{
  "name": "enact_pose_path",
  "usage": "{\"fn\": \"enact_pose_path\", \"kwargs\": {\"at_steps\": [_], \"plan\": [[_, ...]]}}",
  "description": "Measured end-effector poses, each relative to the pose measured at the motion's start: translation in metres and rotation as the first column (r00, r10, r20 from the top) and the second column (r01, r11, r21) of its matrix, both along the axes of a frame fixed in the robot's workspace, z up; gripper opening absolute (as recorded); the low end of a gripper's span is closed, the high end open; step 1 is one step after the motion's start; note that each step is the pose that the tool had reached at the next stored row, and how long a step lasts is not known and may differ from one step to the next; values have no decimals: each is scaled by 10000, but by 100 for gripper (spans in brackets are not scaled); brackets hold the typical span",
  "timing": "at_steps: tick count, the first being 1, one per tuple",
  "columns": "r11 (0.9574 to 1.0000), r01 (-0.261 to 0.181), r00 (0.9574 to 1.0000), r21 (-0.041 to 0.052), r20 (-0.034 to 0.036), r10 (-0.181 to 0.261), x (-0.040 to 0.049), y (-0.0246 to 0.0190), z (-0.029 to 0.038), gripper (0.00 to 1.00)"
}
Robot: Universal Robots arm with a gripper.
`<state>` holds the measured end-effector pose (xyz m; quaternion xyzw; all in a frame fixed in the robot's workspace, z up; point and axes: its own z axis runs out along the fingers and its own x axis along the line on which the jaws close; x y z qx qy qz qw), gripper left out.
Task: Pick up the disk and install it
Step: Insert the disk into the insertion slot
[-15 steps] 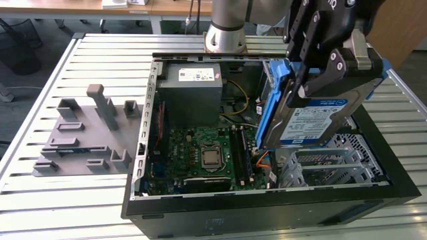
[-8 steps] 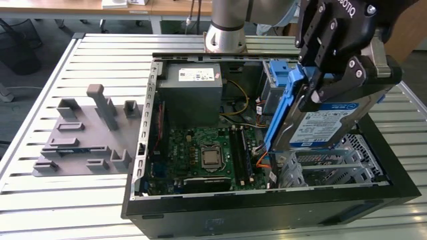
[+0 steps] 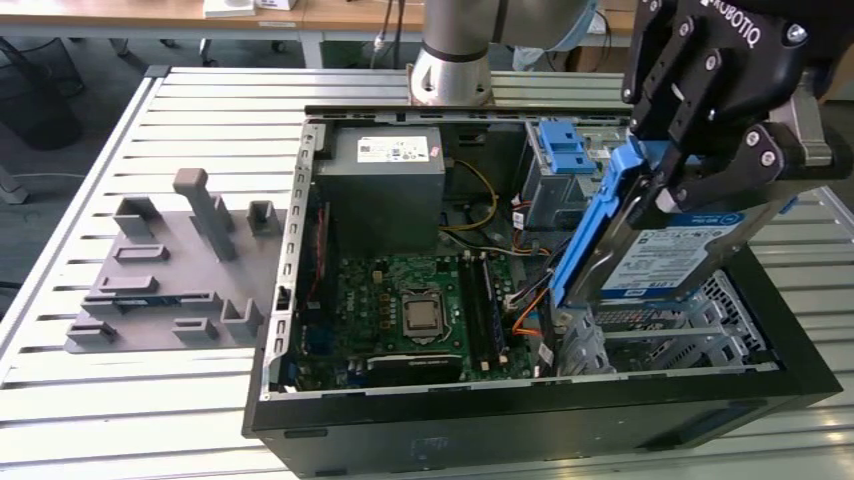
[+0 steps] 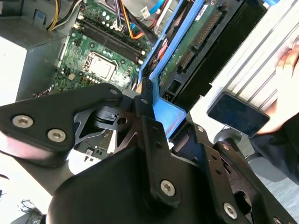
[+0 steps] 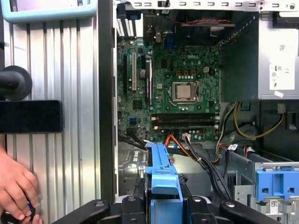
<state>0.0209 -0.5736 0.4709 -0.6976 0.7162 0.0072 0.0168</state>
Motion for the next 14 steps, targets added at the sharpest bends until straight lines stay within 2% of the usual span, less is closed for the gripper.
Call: {"fn": "enact_pose_path", "kwargs": {"at_steps": [2,14], "plan": [[10000,0,10000,1,-48,0,52,-4,-7,36],[10000,-4,10000,1,-52,4,141,-12,-92,36]]}}
